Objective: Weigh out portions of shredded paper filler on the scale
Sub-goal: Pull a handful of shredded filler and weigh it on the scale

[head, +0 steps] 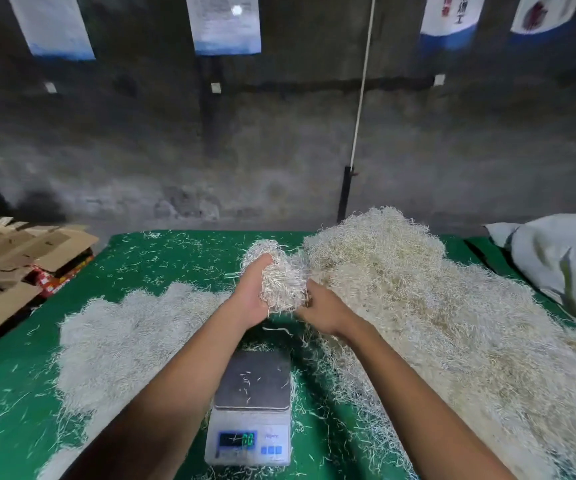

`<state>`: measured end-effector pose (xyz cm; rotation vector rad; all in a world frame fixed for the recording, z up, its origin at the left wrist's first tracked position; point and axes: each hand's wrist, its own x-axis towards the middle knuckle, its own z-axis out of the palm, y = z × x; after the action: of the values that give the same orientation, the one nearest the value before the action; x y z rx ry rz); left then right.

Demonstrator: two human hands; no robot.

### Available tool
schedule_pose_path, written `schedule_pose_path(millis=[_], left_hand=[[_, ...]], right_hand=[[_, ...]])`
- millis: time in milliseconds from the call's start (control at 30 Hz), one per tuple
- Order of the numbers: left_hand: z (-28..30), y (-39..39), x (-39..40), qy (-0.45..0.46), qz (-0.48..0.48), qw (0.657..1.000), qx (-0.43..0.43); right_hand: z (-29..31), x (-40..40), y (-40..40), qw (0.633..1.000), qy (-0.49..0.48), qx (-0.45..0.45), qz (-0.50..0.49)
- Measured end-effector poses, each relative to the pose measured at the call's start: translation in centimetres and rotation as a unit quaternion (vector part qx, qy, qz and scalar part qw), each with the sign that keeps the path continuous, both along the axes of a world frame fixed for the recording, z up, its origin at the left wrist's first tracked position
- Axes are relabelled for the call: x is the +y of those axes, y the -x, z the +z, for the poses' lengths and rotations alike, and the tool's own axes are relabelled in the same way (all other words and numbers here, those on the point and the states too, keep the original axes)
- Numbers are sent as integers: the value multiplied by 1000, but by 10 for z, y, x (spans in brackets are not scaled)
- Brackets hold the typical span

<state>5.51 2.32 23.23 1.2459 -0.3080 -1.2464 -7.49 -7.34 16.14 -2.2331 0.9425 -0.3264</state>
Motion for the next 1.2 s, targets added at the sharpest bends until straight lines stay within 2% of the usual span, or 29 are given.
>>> schedule_pose_path(millis=[167, 300, 433, 533, 667, 800, 933, 1000, 1100, 1200], left_hand=[[2, -26, 17, -1, -21, 998, -57], [-9, -51, 26, -10, -17, 996, -86], [-31, -73, 34, -22, -37, 997, -65], [-35, -106, 36, -11, -5, 999, -45], [-51, -138, 33, -27, 8, 999, -33], [-73, -146, 35, -56, 39, 998, 19], [-83, -145, 29, -54, 30, 997, 47], [-82, -138, 24, -43, 5, 999, 29], [-80, -134, 20, -50, -10, 999, -19], [-71, -136, 13, -37, 27, 999, 18]], right_hand=[[-20, 16, -8, 993, 96, 29, -57], [-20, 15, -15, 992, 96, 14, -87], [-20, 4, -23, 977, 92, 83, -172], [-20, -10, -11, 955, 69, 123, -262], [-23, -20, -10, 930, 53, 77, -355], [-31, -22, -20, 926, -24, 28, -376], [-30, -31, -22, 933, -62, 30, -354], [-25, -34, -25, 947, -42, 43, -316], [-2, -34, -36, 952, 57, 39, -297], [23, -31, -39, 950, 137, 40, -277]])
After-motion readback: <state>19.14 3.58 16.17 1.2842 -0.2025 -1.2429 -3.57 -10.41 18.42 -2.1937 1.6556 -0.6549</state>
